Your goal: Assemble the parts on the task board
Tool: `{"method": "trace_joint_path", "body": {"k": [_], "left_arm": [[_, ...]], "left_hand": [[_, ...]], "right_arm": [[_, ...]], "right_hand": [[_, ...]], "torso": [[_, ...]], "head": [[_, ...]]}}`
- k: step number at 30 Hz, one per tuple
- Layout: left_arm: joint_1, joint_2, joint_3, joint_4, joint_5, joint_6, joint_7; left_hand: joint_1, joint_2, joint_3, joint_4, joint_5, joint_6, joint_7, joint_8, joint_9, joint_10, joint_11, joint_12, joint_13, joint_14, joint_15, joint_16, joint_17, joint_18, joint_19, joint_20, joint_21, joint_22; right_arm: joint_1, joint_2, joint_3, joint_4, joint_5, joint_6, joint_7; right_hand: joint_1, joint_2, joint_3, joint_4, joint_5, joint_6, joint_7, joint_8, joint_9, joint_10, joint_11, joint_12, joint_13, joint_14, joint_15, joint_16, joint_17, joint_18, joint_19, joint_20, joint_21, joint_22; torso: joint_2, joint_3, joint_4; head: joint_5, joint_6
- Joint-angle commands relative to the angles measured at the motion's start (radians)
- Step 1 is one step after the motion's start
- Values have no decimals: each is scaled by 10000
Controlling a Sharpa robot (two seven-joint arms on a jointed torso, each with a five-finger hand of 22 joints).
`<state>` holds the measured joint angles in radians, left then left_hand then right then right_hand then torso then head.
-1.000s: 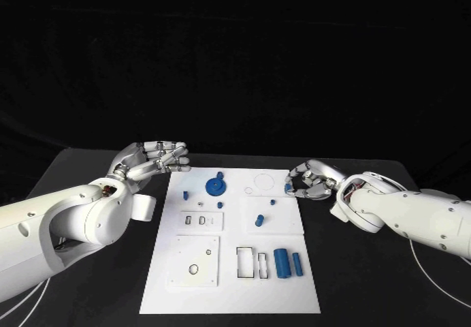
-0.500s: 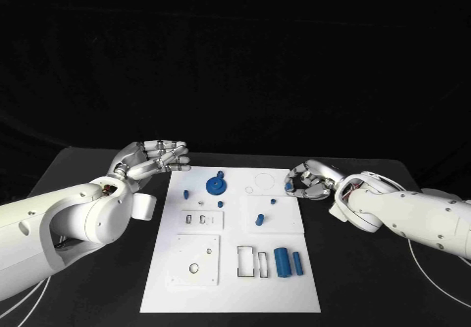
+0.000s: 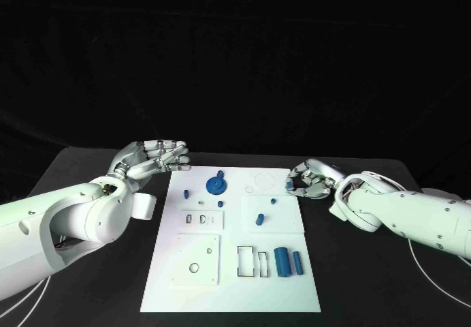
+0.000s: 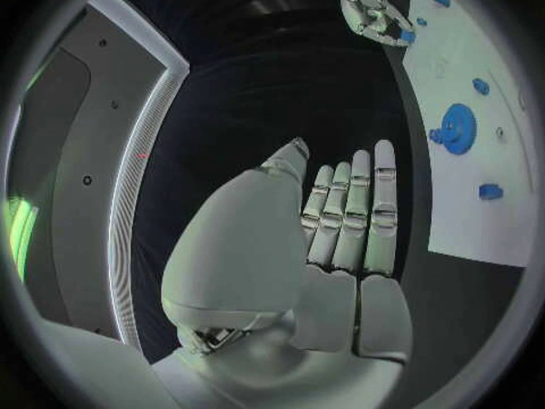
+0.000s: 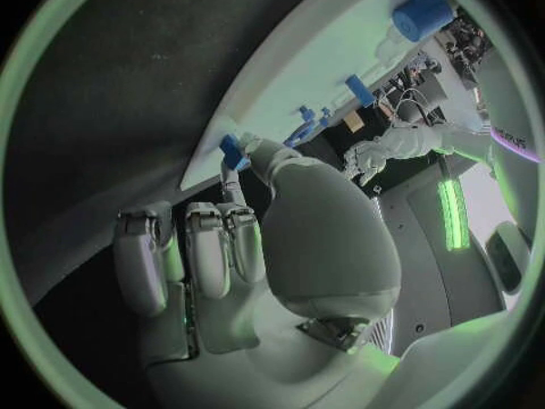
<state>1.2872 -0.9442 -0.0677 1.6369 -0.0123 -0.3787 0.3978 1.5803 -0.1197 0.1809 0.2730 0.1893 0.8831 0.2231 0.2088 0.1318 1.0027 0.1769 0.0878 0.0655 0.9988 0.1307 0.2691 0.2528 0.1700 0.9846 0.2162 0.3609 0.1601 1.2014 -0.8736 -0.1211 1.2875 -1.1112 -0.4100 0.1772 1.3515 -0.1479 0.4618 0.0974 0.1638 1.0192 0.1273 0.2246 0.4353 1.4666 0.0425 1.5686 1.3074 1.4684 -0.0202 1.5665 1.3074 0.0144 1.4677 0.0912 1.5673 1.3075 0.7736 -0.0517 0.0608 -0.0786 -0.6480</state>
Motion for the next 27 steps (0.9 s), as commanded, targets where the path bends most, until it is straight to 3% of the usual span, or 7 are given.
{"method": "trace_joint_path", "body": {"k": [1, 6, 9, 16, 20, 24, 27], "left_arm": [[8, 9, 7, 7, 25, 102, 39], [8, 6, 7, -1, 24, 100, 36], [7, 6, 7, -5, 24, 101, 35], [7, 38, 7, -41, 24, 110, 25], [7, 82, 7, -83, 24, 121, 20], [7, 147, 6, -150, 26, 135, 14], [7, 202, 5, -204, 27, 139, 5]], "left_hand": [[-15, -36, 51, -16, -35, -24, 24, -43, -10, -6, -3, -55, 6, -59, -34, -59, 10, 94, -47, -1, 31, 16], [-15, -36, 51, -16, -35, -24, 24, -43, -10, -6, -3, -55, 6, -59, -34, -59, 10, 94, -47, -1, 31, 16], [-15, -36, 51, -16, -35, -24, 24, -43, -10, -6, -3, -55, 6, -59, -34, -59, 10, 94, -47, -1, 31, 16], [-15, -36, 51, -16, -35, -24, 24, -43, -10, -6, -3, -55, 6, -59, -34, -59, 10, 94, -47, -1, 31, 16], [-1, -24, 75, -29, -34, -23, 29, -46, -11, -1, -1, -66, 5, -56, -35, -64, 23, 95, -51, -3, 45, 22], [-1, -24, 75, -29, -34, -23, 29, -46, -11, -1, -1, -66, 5, -56, -35, -64, 23, 95, -51, -3, 45, 22], [0, -20, 82, -31, -34, -20, 26, -46, -11, 4, -2, -68, 6, -53, -35, -66, 28, 95, -52, -3, 50, 24]], "right_arm": [[-7, 9, 0, 25, -145, -556, 3], [-7, -50, 13, 314, -150, -922, -132], [4, -139, 42, 662, -164, -1001, -429], [282, -280, 100, 2132, -851, -1224, -1957], [429, -22, 110, 2880, -1356, -1254, -2747], [480, 491, 106, 3283, -1842, -1205, -3309], [479, 970, 81, 3404, -2239, -1108, -3667]], "right_hand": [[31, 244, 107, -17, -55, 215, -175, 157, 195, 1042, -80, 22, 2634, 1024, -89, 43, 2634, -144, 1031, -93, 35, 2633], [26, 276, 155, -50, -57, 219, -193, 193, 221, 1042, -98, 22, 2634, 1024, -108, 43, 2634, -144, 1031, -113, 35, 2633], [-2, 286, 202, -87, -7, 182, -196, 224, 250, 1042, -108, 22, 2634, 1024, -125, 43, 2634, -144, 1031, -136, 35, 2633], [-140, 335, 277, -82, -51, 60, -172, 255, 293, 1042, -91, 22, 2634, 1024, -121, 43, 2634, -144, 1031, -151, 35, 2633], [-192, 360, 294, -65, -55, 45, -172, 271, 307, 1042, -91, 22, 2634, 1024, -120, 43, 2634, -144, 1031, -152, 35, 2633], [-230, 378, 308, -53, -40, 44, -178, 290, 320, 1042, -94, 22, 2634, 1024, -122, 43, 2634, -144, 1031, -153, 35, 2633], [-278, 377, 315, -42, -15, 44, -186, 313, 337, 1042, -101, 22, 2634, 1024, -127, 43, 2634, -144, 1031, -156, 35, 2633]], "torso": [[-7, -1, 3], [-11, 8, -14], [-29, -6, -29], [-94, -31, -56], [-142, -46, -62], [-184, -51, -42], [-220, -76, -12]], "head": [[12, -4], [26, 1], [53, 1], [135, -61], [236, -132], [404, -218], [502, -287]]}}
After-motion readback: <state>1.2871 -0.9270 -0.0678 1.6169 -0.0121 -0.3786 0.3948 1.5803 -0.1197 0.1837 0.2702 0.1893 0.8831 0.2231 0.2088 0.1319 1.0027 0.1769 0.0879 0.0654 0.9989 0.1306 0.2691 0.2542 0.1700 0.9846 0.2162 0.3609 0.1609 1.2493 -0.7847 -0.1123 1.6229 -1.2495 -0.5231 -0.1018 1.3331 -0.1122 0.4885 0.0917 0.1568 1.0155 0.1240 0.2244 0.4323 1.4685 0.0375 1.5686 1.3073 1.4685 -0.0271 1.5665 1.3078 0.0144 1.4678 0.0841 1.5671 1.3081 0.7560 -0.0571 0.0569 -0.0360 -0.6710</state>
